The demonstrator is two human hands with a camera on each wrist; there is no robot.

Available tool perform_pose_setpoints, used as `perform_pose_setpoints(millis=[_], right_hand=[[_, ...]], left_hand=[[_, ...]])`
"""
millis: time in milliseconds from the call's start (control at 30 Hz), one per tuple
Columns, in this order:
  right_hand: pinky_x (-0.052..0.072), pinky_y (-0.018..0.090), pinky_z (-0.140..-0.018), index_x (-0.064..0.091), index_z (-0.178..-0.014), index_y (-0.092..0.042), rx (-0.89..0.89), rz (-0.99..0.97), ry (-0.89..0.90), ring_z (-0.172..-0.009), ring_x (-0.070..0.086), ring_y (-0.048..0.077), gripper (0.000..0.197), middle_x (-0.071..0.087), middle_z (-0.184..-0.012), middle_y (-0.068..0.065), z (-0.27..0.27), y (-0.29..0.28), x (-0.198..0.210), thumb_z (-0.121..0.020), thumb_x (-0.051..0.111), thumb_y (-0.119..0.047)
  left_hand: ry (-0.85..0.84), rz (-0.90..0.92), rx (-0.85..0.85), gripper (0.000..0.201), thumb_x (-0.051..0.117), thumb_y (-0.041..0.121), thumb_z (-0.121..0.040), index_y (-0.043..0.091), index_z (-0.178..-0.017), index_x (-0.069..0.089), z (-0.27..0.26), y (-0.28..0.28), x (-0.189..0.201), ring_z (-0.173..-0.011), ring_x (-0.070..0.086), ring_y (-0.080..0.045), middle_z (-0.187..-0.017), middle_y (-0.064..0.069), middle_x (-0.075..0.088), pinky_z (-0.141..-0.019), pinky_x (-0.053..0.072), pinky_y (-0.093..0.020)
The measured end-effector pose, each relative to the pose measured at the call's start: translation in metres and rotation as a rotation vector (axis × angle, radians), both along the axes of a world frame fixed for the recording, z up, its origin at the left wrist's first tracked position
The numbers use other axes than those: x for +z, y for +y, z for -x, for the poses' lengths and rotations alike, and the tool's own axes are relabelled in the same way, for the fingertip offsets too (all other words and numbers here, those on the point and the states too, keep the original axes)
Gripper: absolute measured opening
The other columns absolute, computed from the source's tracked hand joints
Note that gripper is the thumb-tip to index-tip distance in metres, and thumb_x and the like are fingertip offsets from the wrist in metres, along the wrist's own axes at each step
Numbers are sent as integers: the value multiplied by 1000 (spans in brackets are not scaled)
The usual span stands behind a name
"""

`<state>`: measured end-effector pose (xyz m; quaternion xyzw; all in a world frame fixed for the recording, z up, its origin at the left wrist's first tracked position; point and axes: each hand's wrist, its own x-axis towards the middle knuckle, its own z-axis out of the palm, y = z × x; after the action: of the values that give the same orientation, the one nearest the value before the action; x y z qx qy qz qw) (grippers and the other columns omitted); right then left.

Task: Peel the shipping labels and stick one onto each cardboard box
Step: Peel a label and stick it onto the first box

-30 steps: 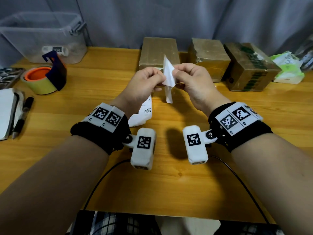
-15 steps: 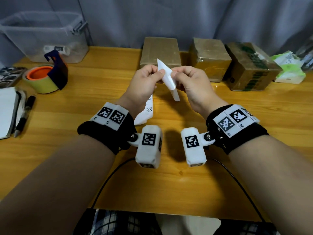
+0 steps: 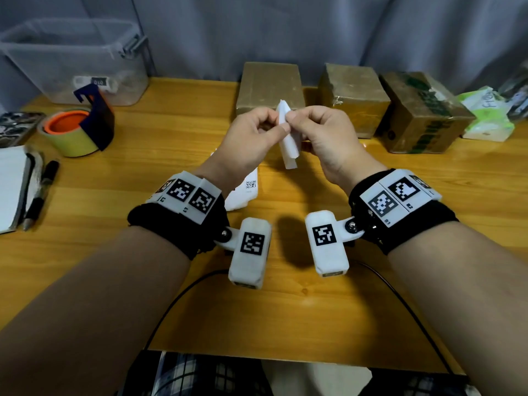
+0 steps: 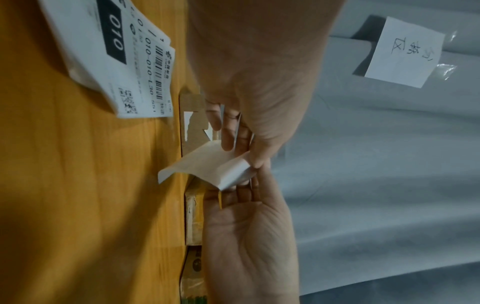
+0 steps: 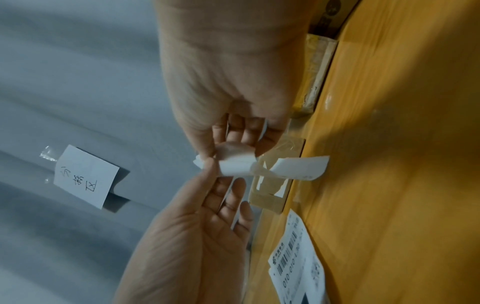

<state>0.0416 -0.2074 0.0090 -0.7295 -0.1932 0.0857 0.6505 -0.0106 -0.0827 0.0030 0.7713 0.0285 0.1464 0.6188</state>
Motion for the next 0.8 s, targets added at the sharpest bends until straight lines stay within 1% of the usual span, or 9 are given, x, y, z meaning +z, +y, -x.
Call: perform_pose_setpoints(millis=[67, 133, 233, 267, 333, 400, 467, 633, 800], right_hand=[[54, 33, -82, 69, -84, -9, -20, -14, 29, -85, 63, 15, 13, 68, -87, 4, 0, 1, -1, -90, 61, -17], [54, 33, -81, 69, -88, -7, -22, -47, 82, -85, 63, 18, 13, 69, -87, 6, -1, 2, -1, -91, 61, -18], [53, 32, -79, 67, -91, -4, -52, -109, 150, -81, 62, 17, 14, 67, -84, 6, 0, 5, -1, -91, 60, -15], [53, 32, -78, 67, -89, -4, -71, -128, 164, -81, 62, 18, 13, 67, -84, 7, 0, 6, -1, -90, 60, -14], [53, 32, -77, 67, -85, -8, -107, -152, 187, -84, 62, 20, 12, 67, -87, 8, 2, 9, -3, -90, 60, -15], [52, 28, -74, 67, -87, -9, -142, -162, 209, -80, 61, 15, 12, 66, -84, 4, 3, 11, -5, -91, 59, -16], [52, 26, -71, 66, -86, -11, -177, -181, 225, -77, 61, 13, 12, 65, -83, 3, 3, 12, -7, -92, 58, -17], [50, 29, -73, 63, -76, -14, -248, -202, 206, -82, 59, 17, 17, 64, -86, 5, 1, 16, -8, -91, 57, -14], [51, 31, -77, 64, -80, -14, -277, -204, 197, -88, 60, 19, 14, 67, -96, 9, -1, 16, -10, -92, 57, -16]], left_hand=[[4, 26, -6, 13, 54, 17, -92, 12, -83, 62, -1, 0, 0, -81, 55, -13, -85, -8, 61, -79, 47, -22], [20, 87, 6, 16, 53, 16, -93, 14, -79, 62, -1, 0, 0, -85, 57, -16, -89, -8, 63, -79, 49, -21], [60, 163, 55, 19, 53, 15, -92, 17, -74, 60, -2, -3, 1, -81, 56, -13, -84, -3, 62, -66, 46, -14], [83, 173, 74, 20, 53, 16, -92, 19, -73, 58, -2, -4, 1, -78, 55, -11, -83, 0, 61, -63, 44, -14], [121, 192, 103, 22, 52, 18, -92, 22, -71, 57, -3, -4, -1, -76, 54, -8, -81, 3, 61, -65, 39, -20], [141, 214, 125, 23, 51, 19, -92, 24, -69, 55, -4, -3, -4, -76, 55, -7, -79, 5, 60, -68, 38, -24], [149, 232, 142, 24, 50, 19, -92, 23, -69, 55, -4, -2, -6, -75, 54, -7, -77, 5, 60, -69, 38, -25], [166, 275, 202, 24, 49, 19, -93, 21, -70, 55, -5, -1, -10, -79, 53, -13, -80, 2, 60, -71, 40, -26], [180, 271, 239, 23, 47, 22, -95, 22, -73, 55, -6, -1, -10, -82, 51, -13, -81, 2, 58, -72, 40, -26]])
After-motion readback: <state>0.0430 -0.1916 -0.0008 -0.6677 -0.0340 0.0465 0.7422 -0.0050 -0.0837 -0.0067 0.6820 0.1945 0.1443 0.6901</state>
